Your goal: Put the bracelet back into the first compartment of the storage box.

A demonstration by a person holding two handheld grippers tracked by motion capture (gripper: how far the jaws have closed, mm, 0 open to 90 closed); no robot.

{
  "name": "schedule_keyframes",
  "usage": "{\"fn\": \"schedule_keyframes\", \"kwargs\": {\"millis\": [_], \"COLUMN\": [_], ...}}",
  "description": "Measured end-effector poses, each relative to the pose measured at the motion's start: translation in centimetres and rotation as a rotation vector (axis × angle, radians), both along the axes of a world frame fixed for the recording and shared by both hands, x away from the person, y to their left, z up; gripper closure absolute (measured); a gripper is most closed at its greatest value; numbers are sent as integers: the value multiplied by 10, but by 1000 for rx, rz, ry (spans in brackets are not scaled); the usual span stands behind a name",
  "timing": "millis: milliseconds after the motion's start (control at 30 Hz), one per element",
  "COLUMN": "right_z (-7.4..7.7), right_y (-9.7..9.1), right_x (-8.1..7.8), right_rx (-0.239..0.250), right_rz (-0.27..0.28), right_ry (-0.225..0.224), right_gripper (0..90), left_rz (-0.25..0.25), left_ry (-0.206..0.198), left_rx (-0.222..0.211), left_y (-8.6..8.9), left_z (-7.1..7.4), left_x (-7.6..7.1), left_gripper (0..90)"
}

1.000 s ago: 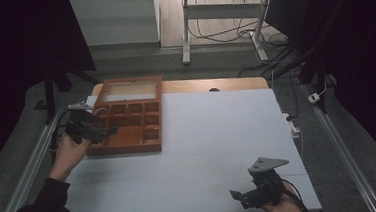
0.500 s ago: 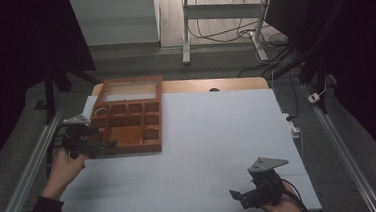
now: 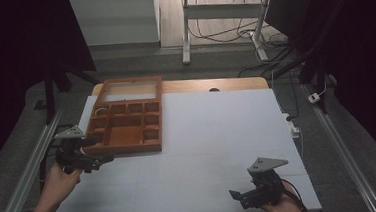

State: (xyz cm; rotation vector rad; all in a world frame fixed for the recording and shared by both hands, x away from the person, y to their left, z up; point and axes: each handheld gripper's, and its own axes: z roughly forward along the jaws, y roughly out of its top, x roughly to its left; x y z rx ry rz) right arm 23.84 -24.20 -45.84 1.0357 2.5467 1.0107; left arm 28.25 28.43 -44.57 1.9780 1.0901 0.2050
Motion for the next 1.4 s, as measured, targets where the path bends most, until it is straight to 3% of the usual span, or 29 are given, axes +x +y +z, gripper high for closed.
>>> {"fn": "schedule_keyframes", "kwargs": {"millis": [600,1400], "right_z": [0,0], "right_y": [1,0], "right_x": [0,0], "right_rx": [0,0], "right_rz": [4,-3], "right_ry": [-3,0], "right_gripper": [35,34], "left_rz": [21,92], "left_ry": [-1,12], "left_rx": [-53,-124], "left_y": [10,34], "left_z": [-2,-20], "left_x": [-52,-112], "left_gripper": [0,0]}}
